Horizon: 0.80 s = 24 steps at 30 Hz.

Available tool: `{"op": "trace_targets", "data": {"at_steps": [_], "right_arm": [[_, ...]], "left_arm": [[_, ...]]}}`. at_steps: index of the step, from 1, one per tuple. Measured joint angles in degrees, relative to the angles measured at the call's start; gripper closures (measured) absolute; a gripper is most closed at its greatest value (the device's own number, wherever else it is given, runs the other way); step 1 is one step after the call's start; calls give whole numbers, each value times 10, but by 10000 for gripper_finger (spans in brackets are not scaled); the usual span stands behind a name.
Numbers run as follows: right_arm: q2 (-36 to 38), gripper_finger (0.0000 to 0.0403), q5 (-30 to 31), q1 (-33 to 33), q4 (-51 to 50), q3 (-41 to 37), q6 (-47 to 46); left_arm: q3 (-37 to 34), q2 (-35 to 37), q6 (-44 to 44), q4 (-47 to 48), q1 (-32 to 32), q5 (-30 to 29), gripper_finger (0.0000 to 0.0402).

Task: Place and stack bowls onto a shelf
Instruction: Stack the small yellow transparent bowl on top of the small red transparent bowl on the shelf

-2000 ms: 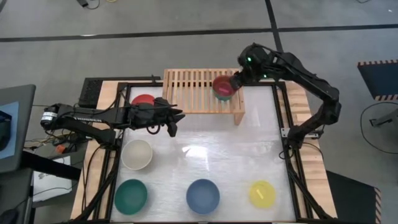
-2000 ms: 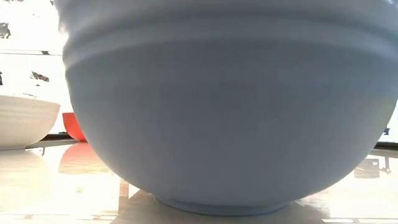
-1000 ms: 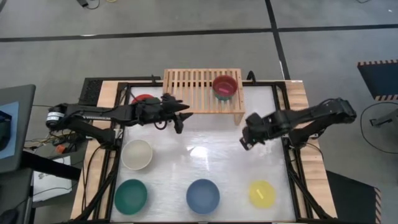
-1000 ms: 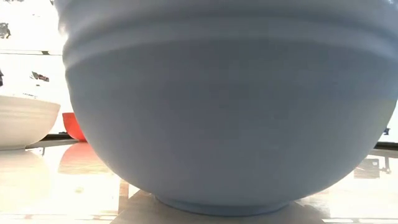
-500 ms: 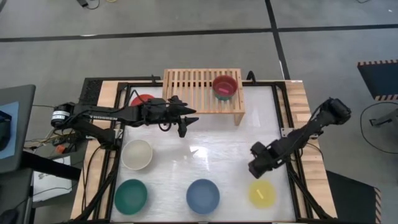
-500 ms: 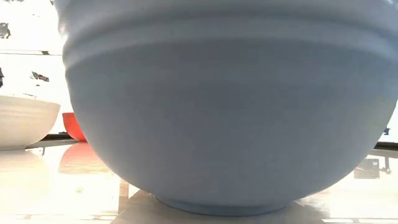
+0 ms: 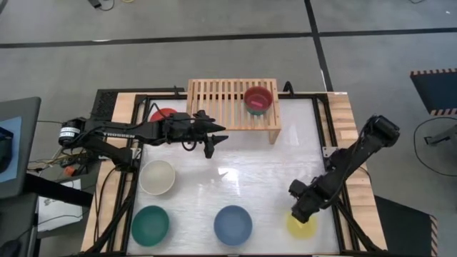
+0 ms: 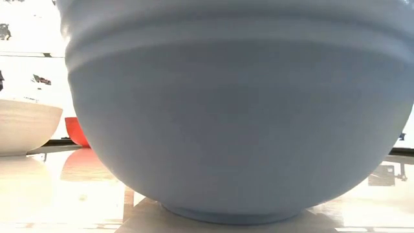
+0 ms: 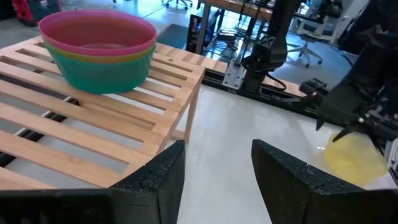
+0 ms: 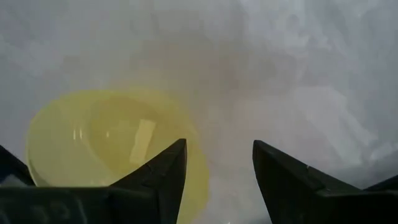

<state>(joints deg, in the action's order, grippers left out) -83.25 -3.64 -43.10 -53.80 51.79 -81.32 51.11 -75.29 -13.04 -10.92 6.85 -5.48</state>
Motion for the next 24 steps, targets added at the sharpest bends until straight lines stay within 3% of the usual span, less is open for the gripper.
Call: {"op": "trace_targets", "data": {"at_steps": [9,17,24], "right_arm": [[-51,240,-15,1,36,0,25],[-38,376,40,10,-11,0,36],[3,377,87,43,-91,0,36]], "left_arm": [[0,0,-1,-1,0,-5,232],[0,0,-2,-2,0,-20,232],[0,0,-3,-6,0,-29,232]]}}
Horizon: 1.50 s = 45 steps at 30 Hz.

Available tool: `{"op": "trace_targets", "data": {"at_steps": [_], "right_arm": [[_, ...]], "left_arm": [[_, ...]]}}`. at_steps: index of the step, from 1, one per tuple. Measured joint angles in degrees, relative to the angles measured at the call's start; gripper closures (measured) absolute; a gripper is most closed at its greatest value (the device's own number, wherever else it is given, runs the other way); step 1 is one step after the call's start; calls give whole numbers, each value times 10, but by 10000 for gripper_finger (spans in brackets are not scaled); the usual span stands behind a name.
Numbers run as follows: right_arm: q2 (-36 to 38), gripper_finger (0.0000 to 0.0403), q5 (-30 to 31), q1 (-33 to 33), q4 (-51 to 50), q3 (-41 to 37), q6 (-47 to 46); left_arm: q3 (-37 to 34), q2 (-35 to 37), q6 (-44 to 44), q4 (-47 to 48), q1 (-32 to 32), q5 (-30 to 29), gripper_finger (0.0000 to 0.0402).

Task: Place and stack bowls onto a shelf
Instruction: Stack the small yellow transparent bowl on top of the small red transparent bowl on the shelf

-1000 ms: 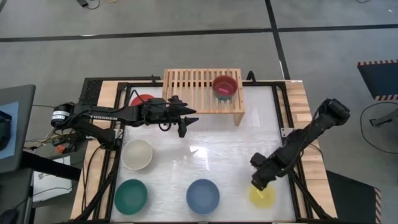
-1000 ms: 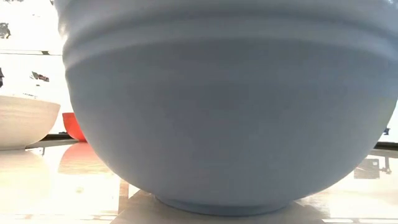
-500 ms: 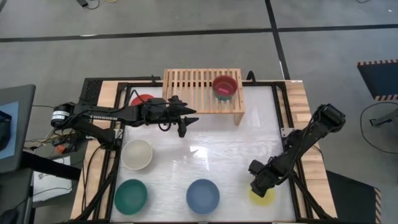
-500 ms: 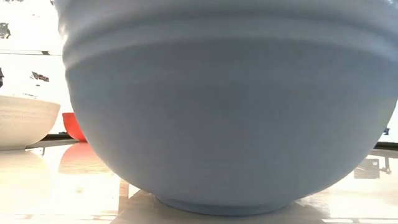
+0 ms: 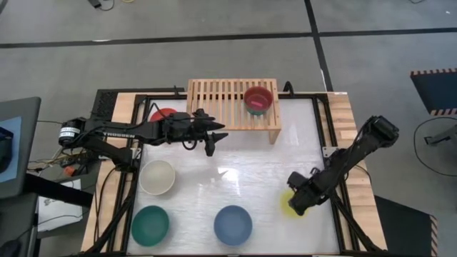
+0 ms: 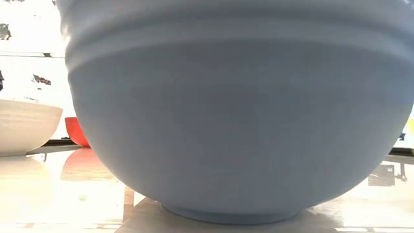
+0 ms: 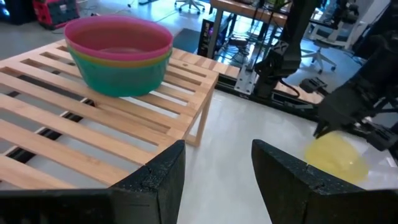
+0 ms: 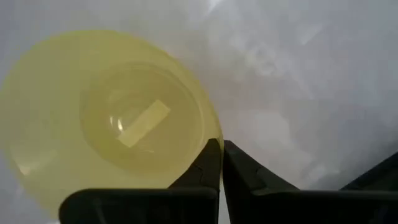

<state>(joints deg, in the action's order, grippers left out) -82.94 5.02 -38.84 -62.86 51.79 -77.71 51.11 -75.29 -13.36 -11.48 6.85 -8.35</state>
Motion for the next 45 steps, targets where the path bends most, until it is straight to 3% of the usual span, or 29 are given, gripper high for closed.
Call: {"op": "trace_targets", "data": {"at_steps": [6,11,24,34,41,45], "right_arm": [[69,379,52,50,-19,3,19],[104,379,120,103,-60,53,57],[68,379,365,221,-167,267,178],[33,379,505,281,-133,361,271],[21,379,609,308,-82,401,341],[19,378,658,324,-49,407,378]], "left_arm": [[17,-7,-9,2,0,-9,232],[55,-32,-7,8,0,-10,232],[261,-138,1,198,-2,-1,233],[344,-137,27,249,-1,-53,233],[353,-138,27,242,-1,-64,233],[354,-138,27,239,-1,-103,233]]}}
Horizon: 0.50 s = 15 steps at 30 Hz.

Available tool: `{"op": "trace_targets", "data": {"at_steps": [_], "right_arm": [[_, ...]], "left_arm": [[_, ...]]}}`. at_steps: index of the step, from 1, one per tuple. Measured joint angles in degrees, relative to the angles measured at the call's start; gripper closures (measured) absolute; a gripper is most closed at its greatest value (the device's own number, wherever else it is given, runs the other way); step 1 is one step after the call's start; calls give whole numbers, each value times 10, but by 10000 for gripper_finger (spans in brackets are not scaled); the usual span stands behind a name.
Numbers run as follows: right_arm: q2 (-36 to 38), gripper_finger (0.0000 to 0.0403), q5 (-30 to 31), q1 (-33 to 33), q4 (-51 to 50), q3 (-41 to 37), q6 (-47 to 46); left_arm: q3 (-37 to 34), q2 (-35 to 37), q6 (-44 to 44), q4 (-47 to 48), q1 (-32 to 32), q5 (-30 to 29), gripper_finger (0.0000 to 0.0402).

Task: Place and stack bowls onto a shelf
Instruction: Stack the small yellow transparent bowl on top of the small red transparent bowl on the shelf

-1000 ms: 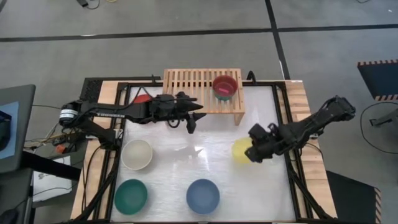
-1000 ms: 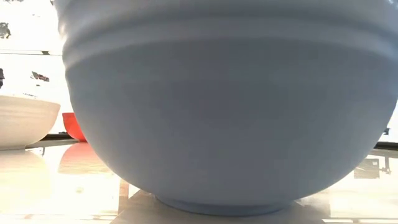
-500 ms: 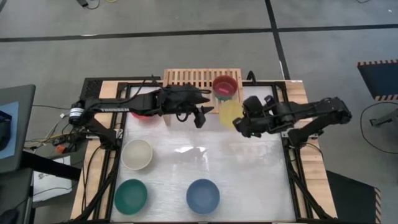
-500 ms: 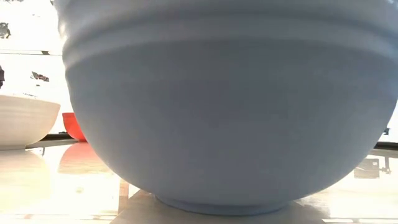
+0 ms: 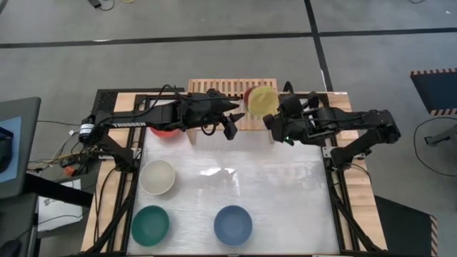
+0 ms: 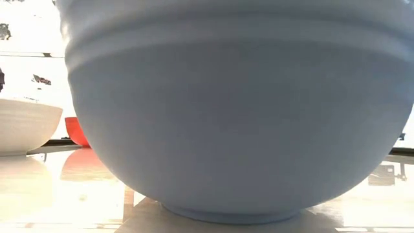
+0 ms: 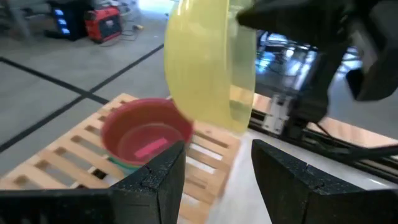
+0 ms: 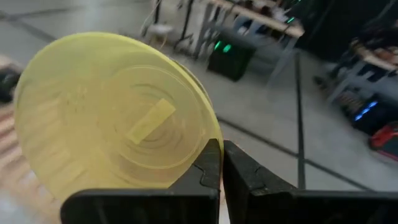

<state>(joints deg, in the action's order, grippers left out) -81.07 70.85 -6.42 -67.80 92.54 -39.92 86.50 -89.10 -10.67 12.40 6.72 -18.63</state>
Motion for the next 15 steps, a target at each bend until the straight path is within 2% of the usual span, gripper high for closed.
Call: {"op": "trace_targets", "data": {"at_steps": [5,10,15], "right_arm": [[0,378,52,15,59,0,68],[0,377,64,21,92,0,137],[0,377,62,21,104,0,159]], "left_arm": [[0,0,-3,-25,5,-9,233],[0,-1,13,-80,15,-23,233],[0,-1,50,-127,25,-32,233]]}}
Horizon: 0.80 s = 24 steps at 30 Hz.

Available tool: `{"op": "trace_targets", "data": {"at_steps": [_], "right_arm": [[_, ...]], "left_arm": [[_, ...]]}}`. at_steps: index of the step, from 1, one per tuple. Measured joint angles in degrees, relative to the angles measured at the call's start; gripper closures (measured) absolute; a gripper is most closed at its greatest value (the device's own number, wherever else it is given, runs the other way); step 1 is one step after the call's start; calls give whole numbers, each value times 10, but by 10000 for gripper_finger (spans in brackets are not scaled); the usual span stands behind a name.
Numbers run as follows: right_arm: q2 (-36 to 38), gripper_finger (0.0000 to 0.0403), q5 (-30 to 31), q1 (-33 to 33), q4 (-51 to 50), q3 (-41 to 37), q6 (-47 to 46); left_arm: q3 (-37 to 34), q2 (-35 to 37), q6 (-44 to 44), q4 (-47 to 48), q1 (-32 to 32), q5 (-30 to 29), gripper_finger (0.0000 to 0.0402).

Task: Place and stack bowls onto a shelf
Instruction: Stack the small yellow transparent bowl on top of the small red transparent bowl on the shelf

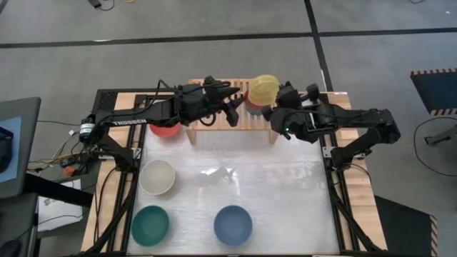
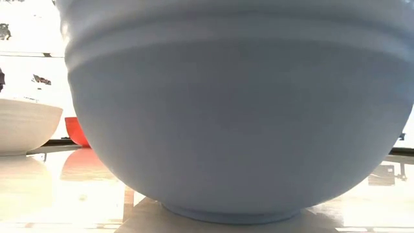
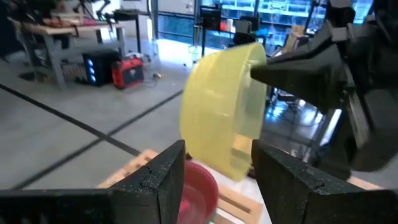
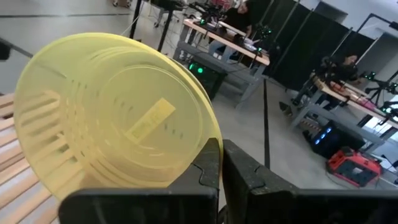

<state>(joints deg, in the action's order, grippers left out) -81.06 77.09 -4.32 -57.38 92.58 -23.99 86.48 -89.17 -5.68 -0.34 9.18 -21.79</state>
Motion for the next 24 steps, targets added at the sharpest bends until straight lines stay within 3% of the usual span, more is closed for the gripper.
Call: {"op": "trace_targets", "data": {"at_steps": [15,24], "right_arm": [[0,377,-135,63,49,0,4],[0,377,-143,70,83,0,53]], "left_arm": [[0,0,89,-28,1,-1,286],[19,-44,108,-20,6,-67,246]]}}
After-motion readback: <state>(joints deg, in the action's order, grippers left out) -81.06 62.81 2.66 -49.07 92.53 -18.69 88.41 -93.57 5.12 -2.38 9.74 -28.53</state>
